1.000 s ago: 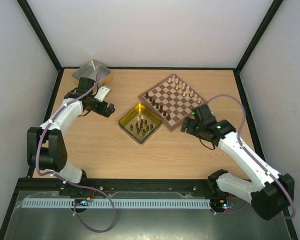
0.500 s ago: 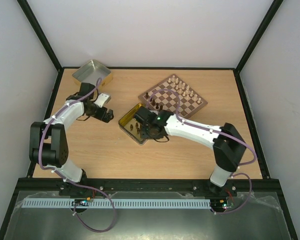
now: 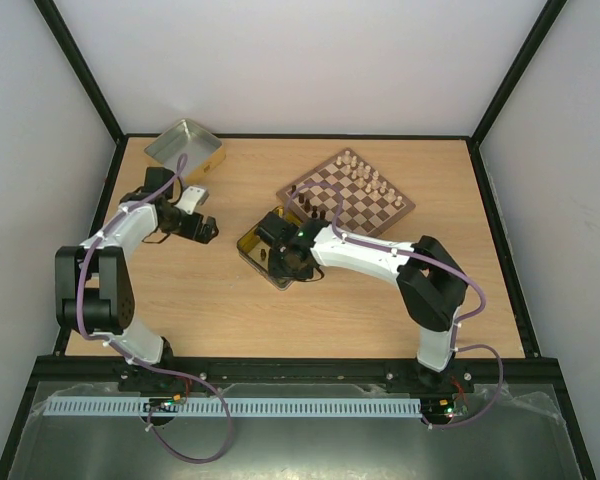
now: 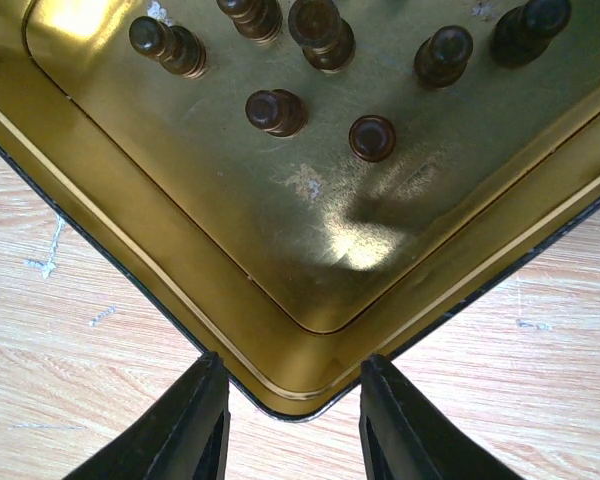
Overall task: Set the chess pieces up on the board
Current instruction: Move the storage box to the center of the board.
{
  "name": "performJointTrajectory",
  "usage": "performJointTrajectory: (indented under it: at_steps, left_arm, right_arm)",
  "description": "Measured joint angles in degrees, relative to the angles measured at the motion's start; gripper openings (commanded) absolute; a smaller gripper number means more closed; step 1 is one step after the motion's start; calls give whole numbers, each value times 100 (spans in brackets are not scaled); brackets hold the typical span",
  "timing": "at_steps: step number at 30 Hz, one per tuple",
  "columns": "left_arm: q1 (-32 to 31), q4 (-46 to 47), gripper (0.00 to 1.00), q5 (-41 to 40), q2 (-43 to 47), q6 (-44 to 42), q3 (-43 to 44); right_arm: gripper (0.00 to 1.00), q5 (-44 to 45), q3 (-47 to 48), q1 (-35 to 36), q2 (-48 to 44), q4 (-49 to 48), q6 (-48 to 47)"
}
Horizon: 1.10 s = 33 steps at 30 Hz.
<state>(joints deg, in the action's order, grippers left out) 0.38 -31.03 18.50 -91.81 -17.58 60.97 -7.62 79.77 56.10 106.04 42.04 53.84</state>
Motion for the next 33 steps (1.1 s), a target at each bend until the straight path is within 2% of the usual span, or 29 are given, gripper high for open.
performJointTrajectory:
  at_steps: [12,16,22,30,33]
  left_arm:
    - [31,33,100,238,240,-63,-479]
    - [68,55,100,264,271,-103,-509]
    - [160,103,100,297,271,-133,-522]
    - [229,179,100,358,269,-138,-599]
    - [232,203,100,376,262,-138,-597]
  right_arm:
    - [35,66,-20,-2,59,-35,153]
    - [32,70,-98,-20,20,-90,236]
    - [32,98,-452,-72,-39,-166,431]
    - [31,105,-468,-225,-39,-168,535]
    - [26,55,-468,-269,-33,-177,535]
